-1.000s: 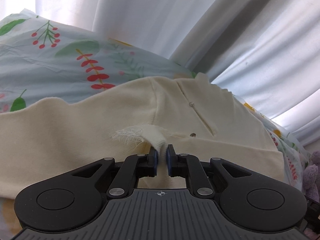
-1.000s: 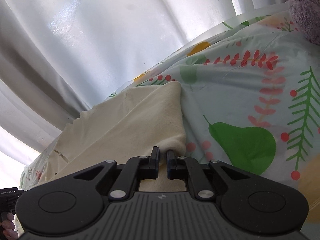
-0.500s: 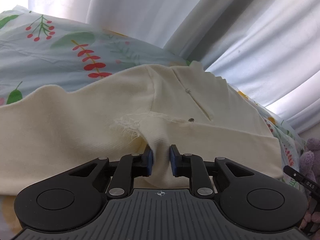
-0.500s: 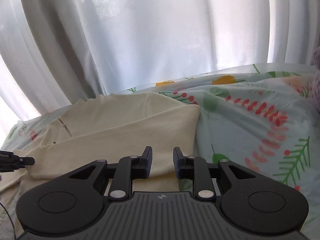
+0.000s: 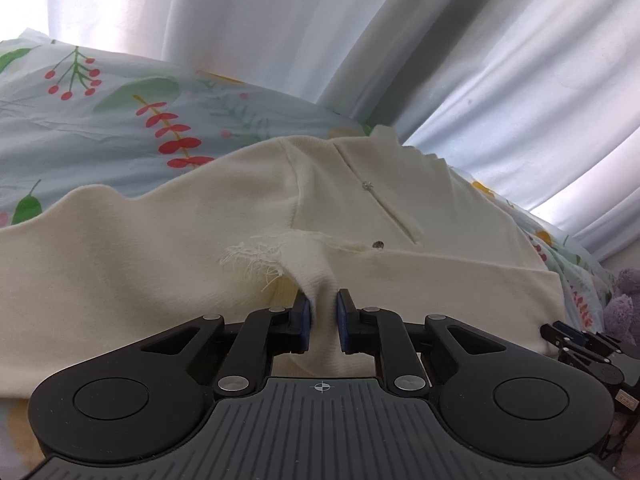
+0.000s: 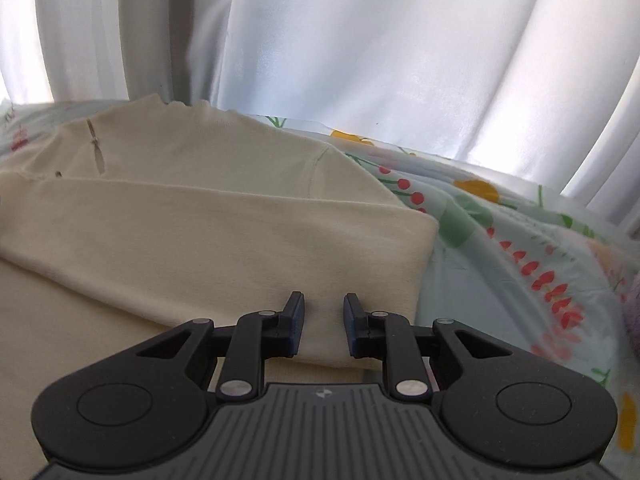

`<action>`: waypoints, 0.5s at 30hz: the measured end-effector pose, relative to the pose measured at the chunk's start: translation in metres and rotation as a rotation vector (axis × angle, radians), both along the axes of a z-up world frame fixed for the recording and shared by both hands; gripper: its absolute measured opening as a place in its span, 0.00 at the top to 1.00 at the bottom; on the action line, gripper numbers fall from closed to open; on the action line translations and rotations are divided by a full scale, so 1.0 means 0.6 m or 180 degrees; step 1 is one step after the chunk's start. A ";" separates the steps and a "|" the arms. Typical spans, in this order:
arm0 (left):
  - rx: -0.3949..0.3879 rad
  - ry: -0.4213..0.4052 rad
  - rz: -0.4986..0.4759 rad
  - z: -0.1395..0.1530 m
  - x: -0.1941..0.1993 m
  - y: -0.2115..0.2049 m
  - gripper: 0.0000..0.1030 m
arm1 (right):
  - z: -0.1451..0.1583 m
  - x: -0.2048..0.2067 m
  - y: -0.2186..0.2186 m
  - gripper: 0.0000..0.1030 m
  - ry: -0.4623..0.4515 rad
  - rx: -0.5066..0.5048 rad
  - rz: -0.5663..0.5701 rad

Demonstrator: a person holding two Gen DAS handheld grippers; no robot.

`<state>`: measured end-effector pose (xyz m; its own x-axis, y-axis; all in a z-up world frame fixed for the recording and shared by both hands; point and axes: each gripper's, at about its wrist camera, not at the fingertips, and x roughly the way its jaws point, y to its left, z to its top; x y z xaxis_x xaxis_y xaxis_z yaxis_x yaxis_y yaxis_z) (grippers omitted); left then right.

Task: Fold small clothes
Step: 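Lay the sleeve across the sweater and open the right gripper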

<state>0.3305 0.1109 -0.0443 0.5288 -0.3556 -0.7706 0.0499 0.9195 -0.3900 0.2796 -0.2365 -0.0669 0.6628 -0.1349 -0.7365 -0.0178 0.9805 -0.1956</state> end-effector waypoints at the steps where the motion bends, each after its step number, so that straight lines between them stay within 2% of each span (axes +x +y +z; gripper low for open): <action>1: -0.0012 -0.0005 -0.0010 0.001 -0.001 0.001 0.84 | -0.001 0.000 -0.009 0.81 0.0000 0.0060 0.0000; 3: 0.0029 0.0002 -0.0008 0.002 -0.003 0.002 0.83 | 0.002 0.002 -0.020 0.81 0.0026 0.0162 -0.0025; 12: -0.0062 0.0072 0.0089 0.003 -0.013 0.030 0.82 | 0.000 0.006 -0.007 0.81 0.0056 -0.0018 -0.0022; 15: 0.0026 0.0131 0.0103 -0.004 -0.012 0.026 0.82 | 0.001 0.006 -0.002 0.81 0.0069 -0.0079 0.0002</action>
